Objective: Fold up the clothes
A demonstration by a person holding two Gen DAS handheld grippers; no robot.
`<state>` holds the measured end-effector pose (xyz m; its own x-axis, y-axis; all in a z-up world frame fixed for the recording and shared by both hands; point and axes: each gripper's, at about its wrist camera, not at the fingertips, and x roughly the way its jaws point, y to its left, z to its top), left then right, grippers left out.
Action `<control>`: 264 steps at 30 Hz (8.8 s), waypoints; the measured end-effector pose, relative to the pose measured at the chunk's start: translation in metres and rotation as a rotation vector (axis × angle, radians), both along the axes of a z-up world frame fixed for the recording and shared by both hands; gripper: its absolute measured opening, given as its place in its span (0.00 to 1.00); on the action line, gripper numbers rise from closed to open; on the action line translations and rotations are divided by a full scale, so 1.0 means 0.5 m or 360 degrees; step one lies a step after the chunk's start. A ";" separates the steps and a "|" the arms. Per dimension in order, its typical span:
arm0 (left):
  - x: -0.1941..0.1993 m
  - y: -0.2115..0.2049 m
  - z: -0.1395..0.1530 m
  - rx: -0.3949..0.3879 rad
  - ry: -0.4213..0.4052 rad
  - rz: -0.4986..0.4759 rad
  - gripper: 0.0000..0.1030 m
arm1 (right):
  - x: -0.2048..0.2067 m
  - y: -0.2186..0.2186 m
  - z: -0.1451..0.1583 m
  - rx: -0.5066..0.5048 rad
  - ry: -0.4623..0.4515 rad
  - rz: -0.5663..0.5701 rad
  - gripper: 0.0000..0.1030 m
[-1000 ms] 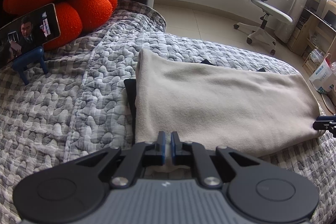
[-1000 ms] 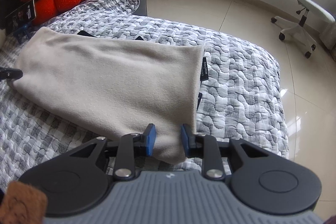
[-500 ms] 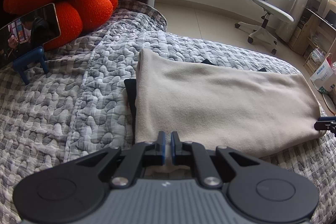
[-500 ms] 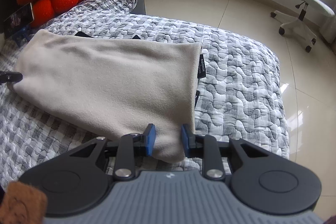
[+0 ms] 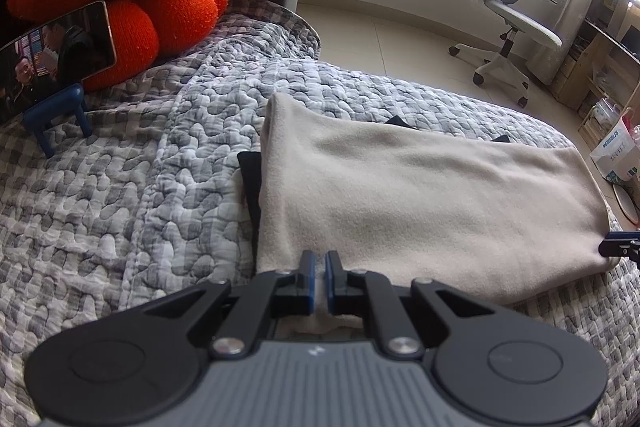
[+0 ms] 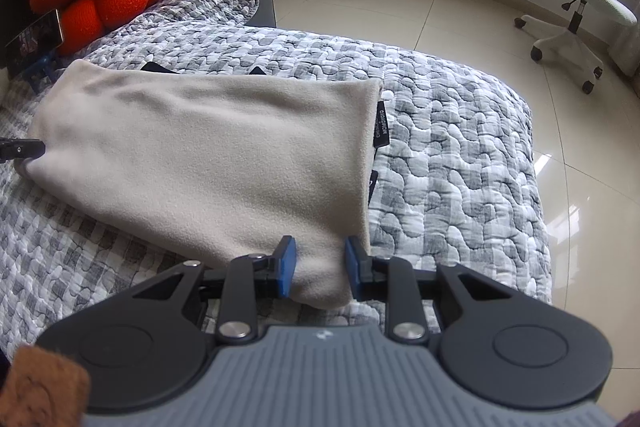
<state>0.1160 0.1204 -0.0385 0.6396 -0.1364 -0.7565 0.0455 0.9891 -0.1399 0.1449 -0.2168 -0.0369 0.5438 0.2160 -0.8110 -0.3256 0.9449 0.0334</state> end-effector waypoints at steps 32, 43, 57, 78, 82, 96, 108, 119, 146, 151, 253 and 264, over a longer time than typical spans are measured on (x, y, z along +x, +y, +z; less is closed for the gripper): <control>0.009 0.019 0.013 0.0103 -0.0047 0.0124 0.30 | -0.002 -0.010 0.009 -0.0136 -0.0048 -0.0069 0.50; 0.017 0.010 0.007 0.0189 -0.0052 0.0139 0.36 | -0.006 -0.002 0.011 -0.0175 -0.0066 -0.0058 0.50; 0.023 0.001 0.001 0.0356 -0.0077 0.0159 0.46 | -0.009 0.008 0.010 -0.0220 -0.0084 -0.0052 0.50; 0.004 -0.035 0.061 0.0276 -0.0254 0.0181 0.45 | -0.021 0.038 0.059 -0.0063 -0.0315 -0.0019 0.50; 0.012 -0.086 0.050 0.0263 -0.0253 0.0068 0.45 | -0.015 0.077 0.052 0.0003 -0.0290 0.0050 0.50; 0.072 -0.161 -0.006 0.0251 -0.0115 -0.0051 0.48 | 0.016 0.157 -0.008 -0.0051 -0.0118 0.0179 0.51; 0.100 -0.129 -0.002 0.0175 -0.0103 -0.0011 0.50 | 0.033 0.222 -0.003 0.0021 -0.0255 0.0325 0.34; 0.120 -0.087 -0.004 0.0111 -0.0094 0.0042 0.50 | 0.081 0.283 -0.019 0.0051 -0.0322 0.0361 0.16; 0.155 -0.076 -0.006 0.0033 -0.0116 0.0016 0.52 | 0.131 0.321 -0.031 0.0124 -0.0418 0.0215 0.19; 0.153 -0.065 -0.002 0.0012 -0.0126 0.0041 0.52 | 0.116 0.318 -0.015 0.0135 -0.0417 0.0210 0.19; 0.067 -0.090 -0.009 0.0055 -0.0125 0.0012 0.54 | -0.061 0.203 -0.024 -0.0063 -0.0279 0.0289 0.30; 0.069 -0.101 -0.012 0.0114 -0.0125 0.0011 0.54 | -0.081 0.075 -0.021 -0.0029 -0.0241 0.0113 0.33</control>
